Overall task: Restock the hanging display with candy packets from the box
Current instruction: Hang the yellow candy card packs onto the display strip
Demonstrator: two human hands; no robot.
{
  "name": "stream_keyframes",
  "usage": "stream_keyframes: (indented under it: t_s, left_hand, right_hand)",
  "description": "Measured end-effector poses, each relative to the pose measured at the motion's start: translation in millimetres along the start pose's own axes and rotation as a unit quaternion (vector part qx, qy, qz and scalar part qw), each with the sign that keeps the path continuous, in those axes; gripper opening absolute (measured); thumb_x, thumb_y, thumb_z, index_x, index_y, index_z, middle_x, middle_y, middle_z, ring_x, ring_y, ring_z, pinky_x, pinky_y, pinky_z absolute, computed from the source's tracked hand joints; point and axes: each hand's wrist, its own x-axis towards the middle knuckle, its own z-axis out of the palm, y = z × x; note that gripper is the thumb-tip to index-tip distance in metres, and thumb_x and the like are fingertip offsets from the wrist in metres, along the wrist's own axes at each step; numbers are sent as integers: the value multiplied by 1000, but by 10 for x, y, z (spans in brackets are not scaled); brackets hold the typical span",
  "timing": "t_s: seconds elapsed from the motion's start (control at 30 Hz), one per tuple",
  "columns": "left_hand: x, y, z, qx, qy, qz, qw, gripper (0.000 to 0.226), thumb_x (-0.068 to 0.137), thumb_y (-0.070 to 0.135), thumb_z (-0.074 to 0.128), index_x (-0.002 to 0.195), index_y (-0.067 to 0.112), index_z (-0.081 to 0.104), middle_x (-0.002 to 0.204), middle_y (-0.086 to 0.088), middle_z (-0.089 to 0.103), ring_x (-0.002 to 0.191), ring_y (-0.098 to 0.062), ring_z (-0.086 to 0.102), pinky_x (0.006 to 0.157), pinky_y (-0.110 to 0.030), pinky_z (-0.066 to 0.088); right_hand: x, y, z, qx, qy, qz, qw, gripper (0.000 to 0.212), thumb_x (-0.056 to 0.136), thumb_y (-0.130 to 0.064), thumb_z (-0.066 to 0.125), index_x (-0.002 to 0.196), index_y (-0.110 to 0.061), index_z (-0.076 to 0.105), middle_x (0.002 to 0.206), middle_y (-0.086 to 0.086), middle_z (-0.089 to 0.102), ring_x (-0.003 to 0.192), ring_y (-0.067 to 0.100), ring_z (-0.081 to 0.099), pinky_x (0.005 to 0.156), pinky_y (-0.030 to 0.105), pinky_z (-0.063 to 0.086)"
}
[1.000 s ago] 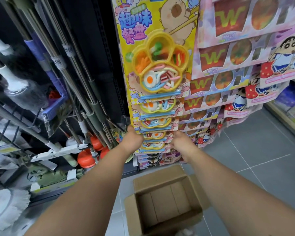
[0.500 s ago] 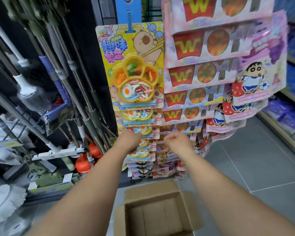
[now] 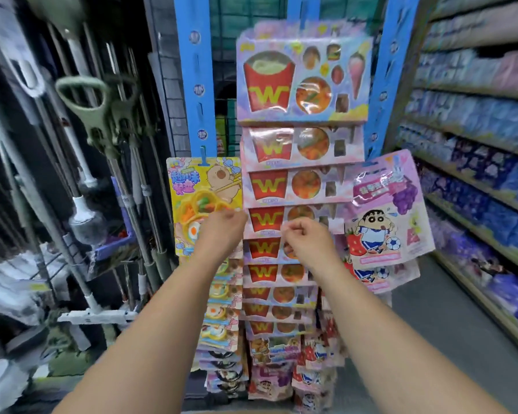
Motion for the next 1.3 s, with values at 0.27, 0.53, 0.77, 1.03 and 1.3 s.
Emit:
stream_keyframes:
  t_s: [0.27,0.53,0.77,1.03,1.3]
  left_hand:
    - [220,717,-326,-5,89,98,991,28,93,24,44,68,13,35,65,0,38,58,-17,34,51,-29,25]
    - [481,1098,-434,-66,98,165,979,24,88,29,54,106,14,49,109,-12,52,87,-22,56,62,-33,48]
    - [572,1226,-283,-54,62,130,988,50,92,34,49,136,13,36,129,-10,48,104,-26,56,80,-38,50]
    - [466,1260,-25,-89,100,160,978,26,97,15,43,77,29,34,74,8,44,61,-6,41,54,-22,34]
    - [540,1138,53,-121,103,128,979,22,98,26,44,113,21,29,92,6,51,78,-6,53,57,-23,42]
  right_hand:
    - [330,-728,-339,31,70,-94,993,10,91,-26,55,88,-20,62,73,-7,62,71,12,61,65,28,48]
    - [470,-1072,-652,28,185,-142,972,18,91,-22,55,109,-24,51,90,-7,54,86,8,54,71,23,46]
    - [697,-1028,-952,-64,244,-81,964,61,87,-35,58,140,-19,32,142,10,25,129,29,27,104,39,31]
    - [758,-952,-1168,-21,133,-92,987,73,94,-38,49,150,-15,9,148,6,24,125,25,41,89,31,34]
    - [774,-836,-1180,-7,123,-111,986,69,92,-39,52,148,-21,15,138,3,33,101,14,43,82,30,37]
